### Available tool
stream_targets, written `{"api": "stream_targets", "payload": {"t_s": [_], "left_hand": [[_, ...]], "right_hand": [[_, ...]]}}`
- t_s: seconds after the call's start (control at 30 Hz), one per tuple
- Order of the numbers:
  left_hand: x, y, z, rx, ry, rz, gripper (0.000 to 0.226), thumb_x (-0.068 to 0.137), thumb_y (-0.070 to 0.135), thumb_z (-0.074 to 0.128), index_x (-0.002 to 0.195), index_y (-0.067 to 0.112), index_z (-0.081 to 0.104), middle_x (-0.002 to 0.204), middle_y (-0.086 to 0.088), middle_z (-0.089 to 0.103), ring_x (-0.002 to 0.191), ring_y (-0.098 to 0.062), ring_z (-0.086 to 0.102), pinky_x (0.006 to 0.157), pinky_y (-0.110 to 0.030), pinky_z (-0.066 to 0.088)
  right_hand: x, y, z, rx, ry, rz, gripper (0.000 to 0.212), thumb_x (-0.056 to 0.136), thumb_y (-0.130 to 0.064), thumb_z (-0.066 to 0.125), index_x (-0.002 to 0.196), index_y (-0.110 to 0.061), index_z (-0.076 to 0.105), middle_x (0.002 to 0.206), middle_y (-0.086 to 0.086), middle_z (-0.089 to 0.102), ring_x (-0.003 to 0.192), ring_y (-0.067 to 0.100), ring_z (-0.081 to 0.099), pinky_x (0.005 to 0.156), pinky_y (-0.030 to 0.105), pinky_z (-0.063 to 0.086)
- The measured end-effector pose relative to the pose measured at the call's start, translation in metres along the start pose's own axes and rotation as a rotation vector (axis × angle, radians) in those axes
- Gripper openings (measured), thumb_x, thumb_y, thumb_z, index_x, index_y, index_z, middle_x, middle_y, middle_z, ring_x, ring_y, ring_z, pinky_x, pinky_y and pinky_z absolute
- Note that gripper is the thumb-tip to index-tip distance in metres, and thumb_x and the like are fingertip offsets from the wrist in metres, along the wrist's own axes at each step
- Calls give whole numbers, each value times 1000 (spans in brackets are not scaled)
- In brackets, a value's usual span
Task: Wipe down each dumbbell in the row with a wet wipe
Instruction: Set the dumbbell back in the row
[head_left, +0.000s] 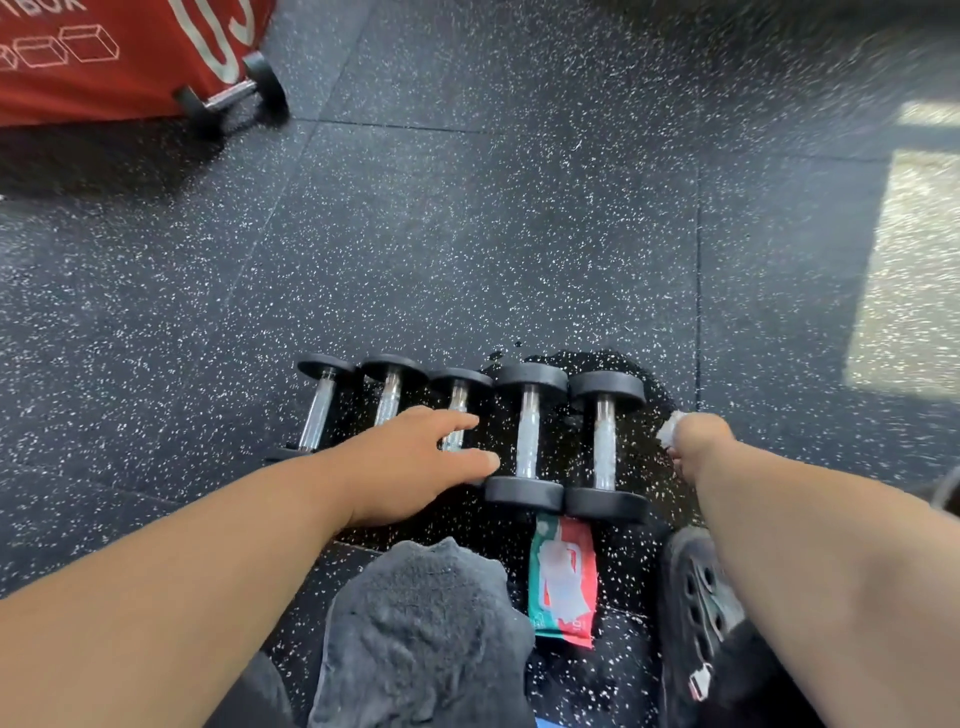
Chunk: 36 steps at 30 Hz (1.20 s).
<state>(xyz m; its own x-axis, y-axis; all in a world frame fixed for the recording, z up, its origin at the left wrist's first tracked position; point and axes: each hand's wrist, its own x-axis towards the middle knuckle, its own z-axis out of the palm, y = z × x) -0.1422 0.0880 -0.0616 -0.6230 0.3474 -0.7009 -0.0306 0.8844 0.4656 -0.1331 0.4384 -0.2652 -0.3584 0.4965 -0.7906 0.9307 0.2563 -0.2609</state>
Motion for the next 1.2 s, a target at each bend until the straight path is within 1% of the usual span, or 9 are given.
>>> {"api": "stream_targets", "payload": {"t_s": [0.03,0.1,0.37,0.57,0.7,0.8,0.87,1.03,1.2], "left_hand": [[0,5,2,-3,8,10,76,93,76,59,161,47,41,171,8,34,149,-18,44,120,-39,37],[-1,19,9,15,31,50,76,95,72,61,162,42,41,172,5,34,151,-19,42,118,-37,35],[-24,77,41,66,62,172,92,81,82,61,161,40,43,170,1,39,152,-20,43,123,-40,35],[-50,116,54,142,94,245,72,99,65,62,162,36,44,165,3,46,146,-16,49,116,-32,36],[-66,150,67,117,94,295,87,82,80,62,157,39,51,155,9,58,137,-10,57,119,-36,40],[-71,173,78,74,107,331,92,72,85,60,152,41,54,145,15,64,130,-7,61,119,-40,43],[-78,195,87,70,95,385,78,86,74,66,155,38,53,146,11,63,129,-8,60,115,-35,43],[-88,246,104,180,93,473,69,99,62,65,160,34,47,156,7,57,136,-10,57,111,-30,40],[-86,268,115,185,100,485,71,97,65,67,159,36,48,155,6,57,135,-10,57,115,-33,41]], "right_hand": [[-1,-1,-9,357,2,59,31,109,-28,43,78,-22,41,62,-8,52,72,22,50,80,35,56],[-13,18,-31,510,47,27,28,103,-36,39,88,-16,50,66,4,53,56,21,45,56,32,43],[-73,50,-104,523,-107,-110,23,110,-7,32,125,-1,48,78,13,54,55,16,48,37,20,39],[-118,62,-173,133,-54,-234,24,106,-15,42,109,-7,64,68,3,51,52,14,38,47,22,29],[-157,84,-248,-174,82,-333,18,100,-17,56,86,-8,62,63,5,53,49,17,41,49,21,34],[-169,108,-292,-340,161,-293,15,100,-15,61,96,-1,67,77,13,65,56,23,57,56,25,47],[-179,133,-315,-378,137,-219,14,98,-9,62,101,3,69,84,19,70,63,27,62,63,34,52],[-189,176,-342,-450,148,-172,12,96,-12,69,86,-14,63,89,8,67,74,23,63,72,38,56],[-173,196,-343,-478,135,-162,13,94,-18,73,105,-13,69,116,15,73,109,37,69,103,53,56]]}}
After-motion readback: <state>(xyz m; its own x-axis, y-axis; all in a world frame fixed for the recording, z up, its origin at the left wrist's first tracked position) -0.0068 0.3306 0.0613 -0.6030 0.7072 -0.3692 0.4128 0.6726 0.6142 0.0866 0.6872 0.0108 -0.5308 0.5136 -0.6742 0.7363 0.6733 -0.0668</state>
